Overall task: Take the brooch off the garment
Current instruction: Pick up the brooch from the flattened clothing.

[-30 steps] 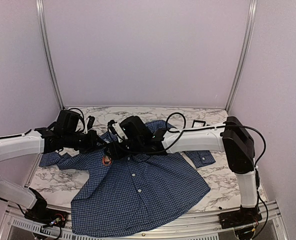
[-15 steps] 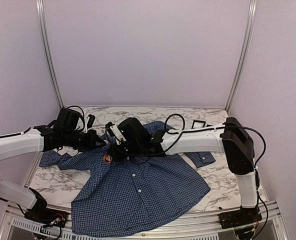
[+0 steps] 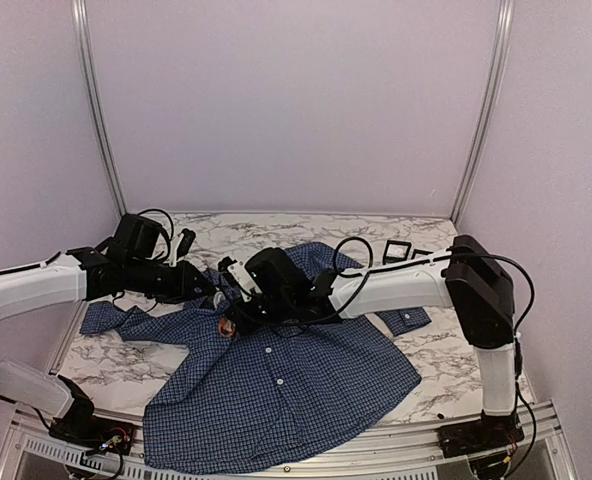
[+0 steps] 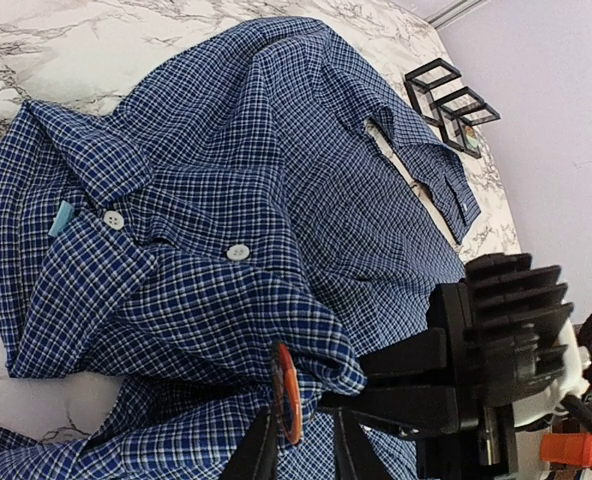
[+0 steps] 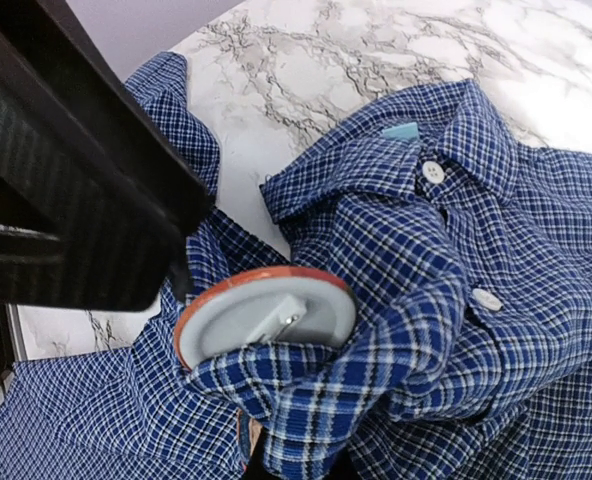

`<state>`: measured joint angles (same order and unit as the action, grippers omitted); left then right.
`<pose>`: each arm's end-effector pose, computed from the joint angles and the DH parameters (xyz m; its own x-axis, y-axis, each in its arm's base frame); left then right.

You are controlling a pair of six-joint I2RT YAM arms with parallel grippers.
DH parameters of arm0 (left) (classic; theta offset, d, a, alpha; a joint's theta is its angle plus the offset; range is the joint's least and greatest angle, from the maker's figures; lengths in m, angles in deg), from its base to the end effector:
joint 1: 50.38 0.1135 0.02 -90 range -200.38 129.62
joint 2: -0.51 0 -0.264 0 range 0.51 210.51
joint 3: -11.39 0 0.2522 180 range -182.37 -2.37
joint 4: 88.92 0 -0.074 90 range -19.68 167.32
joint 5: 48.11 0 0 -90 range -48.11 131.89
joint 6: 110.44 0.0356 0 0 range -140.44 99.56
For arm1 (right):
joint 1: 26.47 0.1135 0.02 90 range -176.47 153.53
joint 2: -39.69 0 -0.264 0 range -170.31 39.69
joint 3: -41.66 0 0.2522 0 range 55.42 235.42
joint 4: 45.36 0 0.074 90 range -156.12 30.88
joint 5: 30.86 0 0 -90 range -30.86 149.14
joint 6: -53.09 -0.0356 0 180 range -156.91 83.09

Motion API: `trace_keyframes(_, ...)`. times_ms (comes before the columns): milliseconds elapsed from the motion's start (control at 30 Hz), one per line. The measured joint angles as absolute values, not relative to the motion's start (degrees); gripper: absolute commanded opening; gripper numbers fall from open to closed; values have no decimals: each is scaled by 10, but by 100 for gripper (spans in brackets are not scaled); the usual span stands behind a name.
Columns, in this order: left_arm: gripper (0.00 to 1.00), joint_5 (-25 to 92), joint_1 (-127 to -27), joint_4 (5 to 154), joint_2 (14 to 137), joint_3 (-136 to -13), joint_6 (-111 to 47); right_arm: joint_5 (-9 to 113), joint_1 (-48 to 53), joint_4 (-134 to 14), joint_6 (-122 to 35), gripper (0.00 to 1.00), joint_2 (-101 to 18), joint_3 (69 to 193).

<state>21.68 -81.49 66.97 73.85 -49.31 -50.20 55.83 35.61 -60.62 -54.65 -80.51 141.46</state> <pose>0.2303 -0.1534 0.2470 -0.8030 -0.0595 -0.5930 0.3724 0.7268 -0.5772 0.2221 0.4235 0.1899 -0.5355 -0.3608 -0.7636 -0.7779 0.5627 0.2796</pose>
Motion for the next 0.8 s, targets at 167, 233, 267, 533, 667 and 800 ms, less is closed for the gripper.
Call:
trace_keyframes(167, 19, 209, -815, 685, 730, -482, -513, 558, 356, -603, -542, 0, -805, 1399)
trace_keyframes(233, 19, 209, -815, 686, 725, -476, -515, 558, 356, -597, -542, 0, -805, 1399)
trace_keyframes(267, 19, 209, -815, 687, 724, -474, -516, 558, 356, -595, -542, 0, -805, 1399)
trace_keyframes(533, 19, 209, -822, 706, 719, -450, -532, 557, 356, -591, -542, 0, -805, 1399)
trace_keyframes(667, 19, 210, -831, 713, 722, -450, -535, 557, 356, -591, -542, 0, -805, 1399)
trace_keyframes(800, 17, 214, -838, 715, 736, -452, -535, 557, 356, -591, -542, 0, -805, 1399)
